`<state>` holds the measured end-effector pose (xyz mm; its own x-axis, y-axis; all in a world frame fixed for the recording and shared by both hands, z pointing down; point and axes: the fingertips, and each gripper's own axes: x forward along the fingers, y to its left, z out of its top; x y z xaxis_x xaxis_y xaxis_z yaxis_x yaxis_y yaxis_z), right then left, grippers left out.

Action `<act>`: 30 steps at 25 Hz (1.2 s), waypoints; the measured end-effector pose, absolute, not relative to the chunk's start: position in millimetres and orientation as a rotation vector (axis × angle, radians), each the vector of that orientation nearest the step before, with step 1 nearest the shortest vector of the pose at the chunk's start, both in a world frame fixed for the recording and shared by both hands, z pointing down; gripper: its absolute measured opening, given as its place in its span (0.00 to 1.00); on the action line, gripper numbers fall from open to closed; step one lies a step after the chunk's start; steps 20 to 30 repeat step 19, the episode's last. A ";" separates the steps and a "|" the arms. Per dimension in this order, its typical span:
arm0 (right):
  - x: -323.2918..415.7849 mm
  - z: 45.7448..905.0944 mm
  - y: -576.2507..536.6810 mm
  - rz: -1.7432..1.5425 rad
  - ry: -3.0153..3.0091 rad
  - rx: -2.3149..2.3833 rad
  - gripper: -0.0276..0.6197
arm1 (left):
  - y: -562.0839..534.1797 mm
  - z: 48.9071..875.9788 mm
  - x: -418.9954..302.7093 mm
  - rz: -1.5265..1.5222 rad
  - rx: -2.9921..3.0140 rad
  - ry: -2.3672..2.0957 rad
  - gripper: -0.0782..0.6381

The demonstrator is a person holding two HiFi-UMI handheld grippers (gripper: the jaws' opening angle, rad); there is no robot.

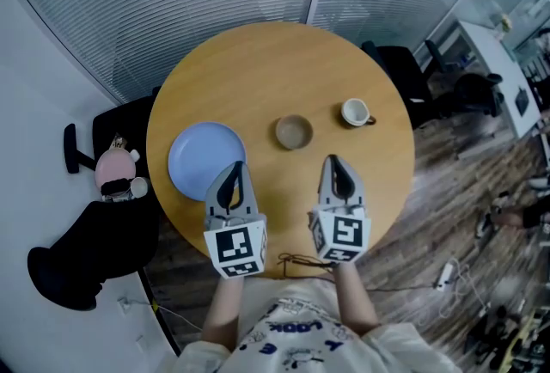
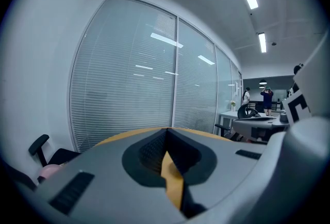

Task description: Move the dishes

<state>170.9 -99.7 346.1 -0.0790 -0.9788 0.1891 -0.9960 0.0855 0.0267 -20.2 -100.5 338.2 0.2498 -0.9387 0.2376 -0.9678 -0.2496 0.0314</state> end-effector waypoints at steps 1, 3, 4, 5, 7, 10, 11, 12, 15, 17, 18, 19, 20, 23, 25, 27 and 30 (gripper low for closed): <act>170.7 344.7 -99.8 0.158 -2.193 2.018 0.06 | -100.6 337.9 -20.1 0.251 2.342 -1.805 0.11; 169.3 342.0 -100.2 0.148 -2.198 2.020 0.06 | -100.6 337.6 -20.6 0.246 2.343 -1.802 0.11; 168.4 341.4 -100.3 0.143 -2.203 2.020 0.06 | -100.4 337.6 -21.1 0.246 2.344 -1.804 0.11; 167.7 340.7 -100.6 0.137 -2.209 2.022 0.06 | -100.4 337.5 -21.5 0.247 2.344 -1.807 0.11; 167.6 340.6 -101.3 0.136 -2.211 2.025 0.06 | -101.2 336.8 -21.5 0.244 2.344 -1.813 0.11; 165.2 339.0 -101.1 0.145 -2.222 2.017 0.06 | -101.3 333.9 -21.1 0.236 2.343 -1.817 0.11; 163.7 338.3 -100.4 0.147 -2.226 2.015 0.06 | -100.7 333.4 -21.5 0.236 2.344 -1.818 0.11; 163.0 338.0 -99.9 0.143 -2.226 2.013 0.06 | -100.1 333.5 -22.0 0.237 2.345 -1.819 0.11; 162.9 338.1 -100.3 0.118 -2.227 2.004 0.06 | -99.8 334.4 -21.2 0.223 2.335 -1.814 0.11; 164.2 339.8 -100.6 0.128 -2.223 1.998 0.06 | -99.8 333.2 -18.9 0.214 2.330 -1.811 0.11; 165.3 341.6 -100.3 0.141 -2.216 1.998 0.06 | -99.8 332.8 -17.9 0.219 2.335 -1.812 0.11; 166.6 343.7 -100.0 0.155 -2.208 1.998 0.06 | -99.8 332.5 -17.0 0.225 2.341 -1.813 0.11; 166.6 343.7 -100.0 0.155 -2.208 1.998 0.06 | -99.8 332.5 -17.0 0.225 2.341 -1.813 0.11; 166.6 343.7 -100.0 0.155 -2.208 1.998 0.06 | -99.8 332.5 -17.0 0.225 2.341 -1.813 0.11; 166.6 343.7 -100.0 0.155 -2.208 1.998 0.06 | -99.8 332.5 -17.0 0.225 2.341 -1.813 0.11; 166.6 343.7 -100.0 0.155 -2.208 1.998 0.06 | -99.8 332.5 -17.0 0.225 2.341 -1.813 0.11; 166.6 343.7 -100.0 0.155 -2.208 1.998 0.06 | -99.8 332.5 -17.0 0.225 2.341 -1.813 0.11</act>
